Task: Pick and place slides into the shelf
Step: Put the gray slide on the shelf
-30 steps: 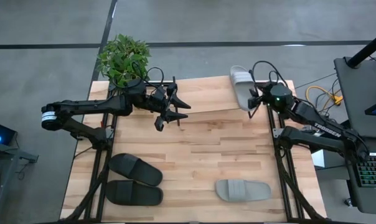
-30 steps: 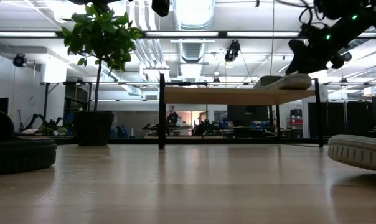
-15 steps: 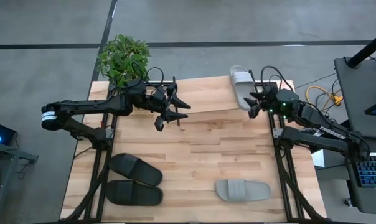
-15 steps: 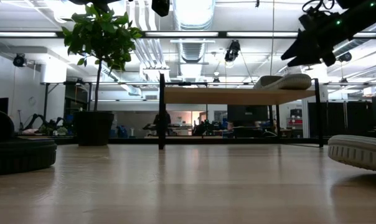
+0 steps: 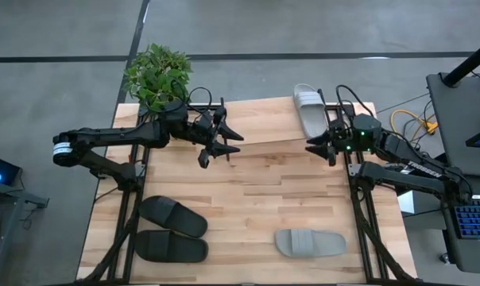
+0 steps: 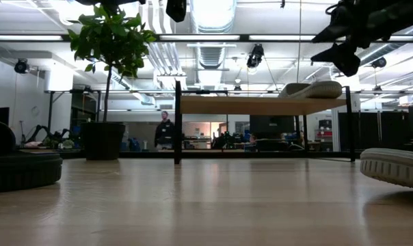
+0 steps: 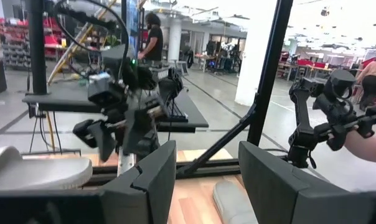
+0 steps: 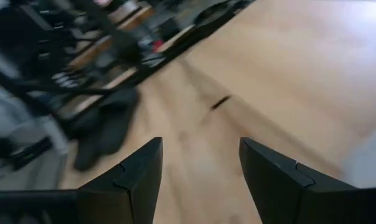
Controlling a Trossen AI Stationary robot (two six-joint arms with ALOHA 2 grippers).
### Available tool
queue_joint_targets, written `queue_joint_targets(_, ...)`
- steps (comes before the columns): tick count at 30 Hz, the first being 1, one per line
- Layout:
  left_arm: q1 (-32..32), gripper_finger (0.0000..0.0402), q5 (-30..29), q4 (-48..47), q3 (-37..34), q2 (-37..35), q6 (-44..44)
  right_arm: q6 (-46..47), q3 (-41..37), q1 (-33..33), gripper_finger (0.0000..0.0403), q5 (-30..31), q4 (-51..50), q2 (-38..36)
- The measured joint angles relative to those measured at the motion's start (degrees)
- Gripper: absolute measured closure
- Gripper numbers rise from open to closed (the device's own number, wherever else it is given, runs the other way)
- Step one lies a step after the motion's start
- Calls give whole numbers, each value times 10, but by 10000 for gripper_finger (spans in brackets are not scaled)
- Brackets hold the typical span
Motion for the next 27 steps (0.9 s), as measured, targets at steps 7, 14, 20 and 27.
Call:
queue_joint_targets(7,0,242,0,-3,0,0,0,4,0,4,199,-34,-62,0)
queue_joint_targets(14,0,242,0,-1,0,3,0,25,0,17,199,-32,-150,0)
queue_joint_targets(20,0,242,0,2,0,11,0,38,0,44,199,-31,-158,0)
queue_joint_targets(27,0,242,0,-3,-3,20,0,86,-6,97,199,-29,-158,0)
